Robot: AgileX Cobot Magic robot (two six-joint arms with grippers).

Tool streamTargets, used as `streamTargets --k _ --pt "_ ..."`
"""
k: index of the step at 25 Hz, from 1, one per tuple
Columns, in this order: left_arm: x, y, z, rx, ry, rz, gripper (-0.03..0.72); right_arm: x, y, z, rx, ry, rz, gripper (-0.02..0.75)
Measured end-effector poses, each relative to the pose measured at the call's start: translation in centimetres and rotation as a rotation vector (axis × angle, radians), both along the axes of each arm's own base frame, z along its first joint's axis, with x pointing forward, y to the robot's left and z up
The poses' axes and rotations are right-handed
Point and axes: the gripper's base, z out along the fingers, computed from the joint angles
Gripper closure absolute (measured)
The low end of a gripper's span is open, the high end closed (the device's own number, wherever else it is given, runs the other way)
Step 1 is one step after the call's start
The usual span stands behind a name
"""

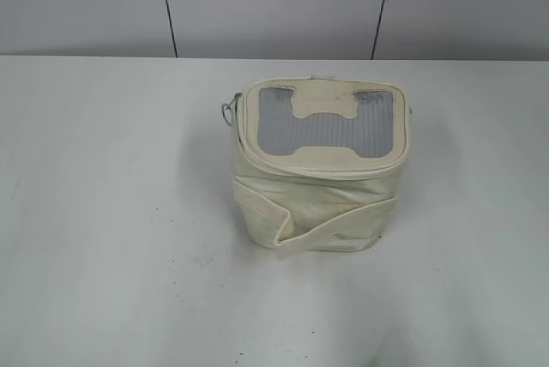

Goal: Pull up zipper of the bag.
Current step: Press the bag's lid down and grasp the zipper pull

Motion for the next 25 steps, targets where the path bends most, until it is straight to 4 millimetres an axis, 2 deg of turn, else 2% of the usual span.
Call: streamTargets --k 25 --pt "0.00 0.00 0.00 0.000 0.000 0.000 0.449 0.00 0.00 0.00 0.000 0.000 0.000 0.153"
